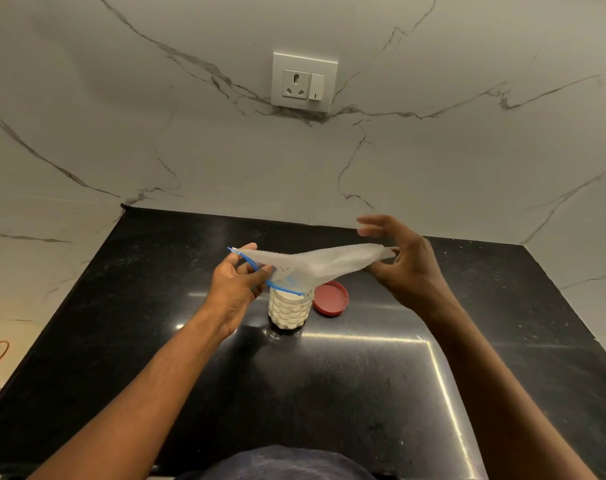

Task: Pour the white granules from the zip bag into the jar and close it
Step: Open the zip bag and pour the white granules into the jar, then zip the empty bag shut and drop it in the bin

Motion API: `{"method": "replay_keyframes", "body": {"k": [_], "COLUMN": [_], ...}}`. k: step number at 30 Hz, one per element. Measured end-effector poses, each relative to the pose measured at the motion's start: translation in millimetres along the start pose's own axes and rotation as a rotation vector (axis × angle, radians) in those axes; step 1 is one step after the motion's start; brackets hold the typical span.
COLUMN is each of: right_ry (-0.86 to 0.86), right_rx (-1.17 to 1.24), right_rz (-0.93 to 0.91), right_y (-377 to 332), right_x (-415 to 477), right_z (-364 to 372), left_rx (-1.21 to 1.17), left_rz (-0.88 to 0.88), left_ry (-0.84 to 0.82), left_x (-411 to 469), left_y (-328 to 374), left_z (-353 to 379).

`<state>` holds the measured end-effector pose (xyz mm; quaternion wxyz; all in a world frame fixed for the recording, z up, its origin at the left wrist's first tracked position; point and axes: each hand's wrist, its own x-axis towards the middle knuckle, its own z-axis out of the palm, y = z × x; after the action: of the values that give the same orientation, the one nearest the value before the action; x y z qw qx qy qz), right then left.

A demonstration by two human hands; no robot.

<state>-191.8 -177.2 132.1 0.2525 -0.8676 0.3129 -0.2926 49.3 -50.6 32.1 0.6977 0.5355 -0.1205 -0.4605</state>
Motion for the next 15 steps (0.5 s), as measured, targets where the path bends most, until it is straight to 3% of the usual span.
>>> {"method": "replay_keyframes", "body": {"k": [3,10,15], "right_ry": [0.099,0.307,0.210], "right_rx": [0.040,0.346,0.677], "right_rz": [0.007,0.258,0.578], "right_y": [3.4,12.6,18.4], "right_x": [0.7,3.2,-7.9], "right_z": [7.0,5.9,16.8], "left_rx": [0.039,0.113,0.325], "left_rz": [0.034,0.210,0.446], "left_ry": [-0.041,-0.106,-0.153], "left_x": [-2.5,-5.0,-11.6], "left_y": [1.4,37.2,92.0], "left_z": [3.5,23.2,40.9]}}
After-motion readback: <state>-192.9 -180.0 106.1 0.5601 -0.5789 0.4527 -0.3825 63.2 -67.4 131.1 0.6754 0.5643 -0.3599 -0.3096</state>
